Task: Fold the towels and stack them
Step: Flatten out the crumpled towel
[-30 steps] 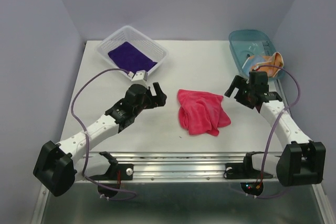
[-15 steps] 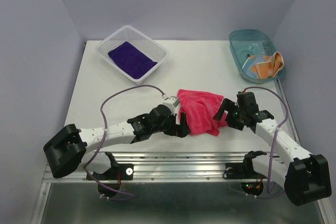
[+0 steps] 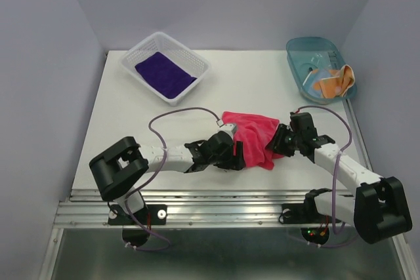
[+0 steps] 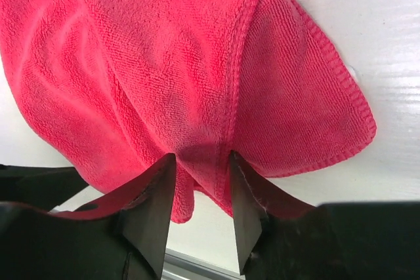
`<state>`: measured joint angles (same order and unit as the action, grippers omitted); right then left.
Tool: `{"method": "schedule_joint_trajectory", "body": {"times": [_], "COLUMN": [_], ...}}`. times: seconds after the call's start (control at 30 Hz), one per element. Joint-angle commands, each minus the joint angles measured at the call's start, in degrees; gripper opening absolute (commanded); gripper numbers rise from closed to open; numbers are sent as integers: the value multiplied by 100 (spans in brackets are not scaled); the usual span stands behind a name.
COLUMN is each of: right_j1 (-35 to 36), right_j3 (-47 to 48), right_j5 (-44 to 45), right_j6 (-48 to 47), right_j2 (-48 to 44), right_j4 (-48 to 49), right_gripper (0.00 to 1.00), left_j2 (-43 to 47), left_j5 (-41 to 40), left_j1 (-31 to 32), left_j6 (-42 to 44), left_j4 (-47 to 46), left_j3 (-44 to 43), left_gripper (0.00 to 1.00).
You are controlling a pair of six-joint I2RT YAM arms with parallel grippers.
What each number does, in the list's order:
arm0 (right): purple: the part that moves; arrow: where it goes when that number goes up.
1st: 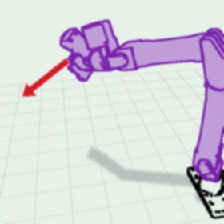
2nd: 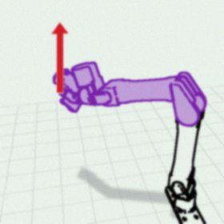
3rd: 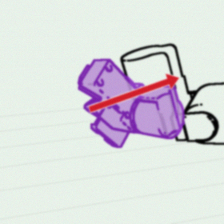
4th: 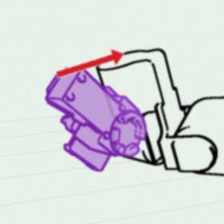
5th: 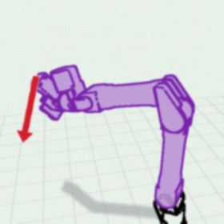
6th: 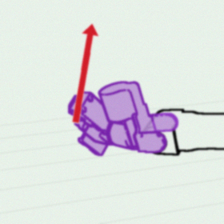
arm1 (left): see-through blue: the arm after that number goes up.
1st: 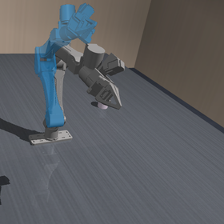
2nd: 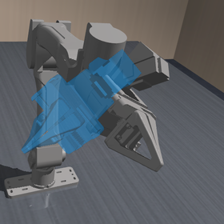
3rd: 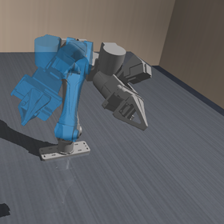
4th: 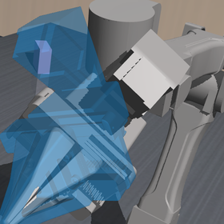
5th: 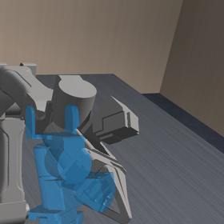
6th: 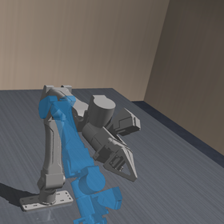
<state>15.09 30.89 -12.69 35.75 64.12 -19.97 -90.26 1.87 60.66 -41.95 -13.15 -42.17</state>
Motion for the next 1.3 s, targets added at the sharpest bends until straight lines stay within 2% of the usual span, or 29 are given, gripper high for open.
{"method": "schedule_joint_trajectory", "body": {"times": [0.0,0.1,0.17,0.2,0.23,0.3,0.43,0.57,0.77,0.9,1.0,1.1,1.27], "right_j1": [38,46,46,46,46,46,46,46,46,46,46,46,46], "right_j3": [-110,-75,-84,-92,-110,-136,91,706,2059,2929,3536,4123,5074], "right_j5": [-76,-85,-128,-216,-251,-392,-270,-208,179,83,-398,-804,-1324], "right_j6": [-33,-59,-59,-103,-112,-243,-384,-481,-499,-507,-499,-393,-261], "right_j2": [48,101,127,127,110,14,-408,-918,-1762,-2026,-2035,-1991,-1833], "right_j4": [441,450,494,529,590,669,486,143,-297,-306,-315,-280,-78], "right_gripper": [41,34,30,23,17,1,1,1,1,1,1,1,1], "left_j2": [-193,-404,-493,-519,-484,-344,376,1580,3074,3856,4463,4849,4685], "left_j5": [-134,-143,-256,-344,-449,-608,-1223,-1935,-2471,-2770,-2710,-2218,-1401], "left_j1": [7,7,7,7,7,7,7,7,-2,-2,7,7,7], "left_j6": [29,47,30,29,3,3,-23,222,758,856,952,1276,1927], "left_j4": [-118,-39,40,223,312,479,795,1112,1552,1797,1772,1623,1499], "left_j3": [-379,-528,-599,-643,-713,-705,-555,-555,-845,-1161,-1284,-1565,-2636], "left_gripper": [74,59,23,10,0,0,0,0,0,0,0,0,0]}}
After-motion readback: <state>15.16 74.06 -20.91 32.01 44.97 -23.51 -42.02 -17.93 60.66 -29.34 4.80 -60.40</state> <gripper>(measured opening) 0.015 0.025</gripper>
